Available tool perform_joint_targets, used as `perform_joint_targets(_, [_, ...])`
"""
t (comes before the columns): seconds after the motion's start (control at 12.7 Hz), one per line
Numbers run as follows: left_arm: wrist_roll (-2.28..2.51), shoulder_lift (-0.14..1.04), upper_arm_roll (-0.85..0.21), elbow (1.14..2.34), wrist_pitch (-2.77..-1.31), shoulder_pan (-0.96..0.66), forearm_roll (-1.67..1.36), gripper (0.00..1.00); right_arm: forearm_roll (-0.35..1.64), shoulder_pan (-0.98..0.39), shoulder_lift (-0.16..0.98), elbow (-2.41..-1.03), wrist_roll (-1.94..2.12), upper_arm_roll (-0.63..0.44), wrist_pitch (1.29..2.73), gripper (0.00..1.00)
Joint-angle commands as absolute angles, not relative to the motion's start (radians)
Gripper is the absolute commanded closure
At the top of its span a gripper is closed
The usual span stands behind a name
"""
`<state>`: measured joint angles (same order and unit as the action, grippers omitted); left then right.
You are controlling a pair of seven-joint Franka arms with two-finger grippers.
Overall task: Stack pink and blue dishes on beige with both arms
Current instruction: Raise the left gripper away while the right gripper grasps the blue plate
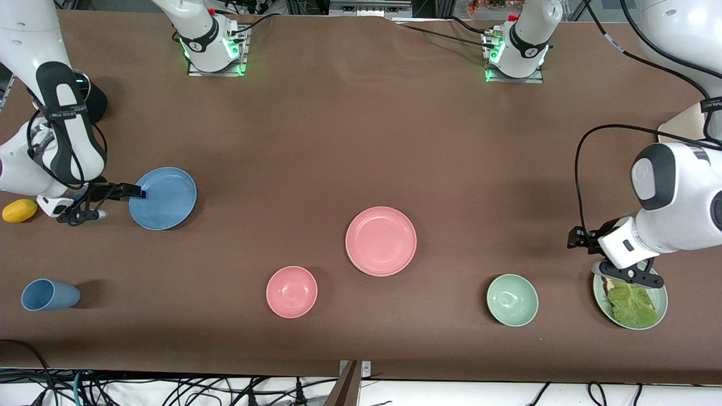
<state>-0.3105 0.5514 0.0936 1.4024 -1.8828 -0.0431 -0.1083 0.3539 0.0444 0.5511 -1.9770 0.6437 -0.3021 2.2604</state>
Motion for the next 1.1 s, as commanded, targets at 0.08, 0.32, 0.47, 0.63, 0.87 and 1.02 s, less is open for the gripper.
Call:
perform_joint_targets(0.08, [-0.206,0.486,0.1,1.374,-1.778,-0.052,-0.132,0.46,0.382,0.067,0.549,-1.968,0.698,-0.295,2.252,0.53])
perform_joint_targets(0.32, [-0.164,0.436,0.106,1.374,-1.723,-0.055,-0.123,0.4,0.383,0.074,0.551,-1.964,0.699,-0.295,2.247,0.9])
perform_joint_targets(0.47, [-0.115,0.401,0.106,1.376,-1.677,-0.057,-0.115,0.34,0.429,0.083,0.554,-1.957,0.707,-0.293,2.246,0.98])
perform_joint_targets(0.63, [-0.086,0.373,0.107,1.376,-1.634,-0.058,-0.115,0.23,0.437,0.083,0.554,-1.956,0.715,-0.293,2.235,1.0])
perform_joint_targets(0.87, [-0.064,0.338,0.109,1.382,-1.606,-0.058,-0.115,0.0,0.478,0.083,0.551,-1.896,0.704,-0.293,2.125,1.0])
perform_joint_targets(1.02, [-0.064,0.315,0.11,1.384,-1.588,-0.057,-0.115,0.0,0.489,0.072,0.534,-1.855,0.669,-0.288,2.059,1.0])
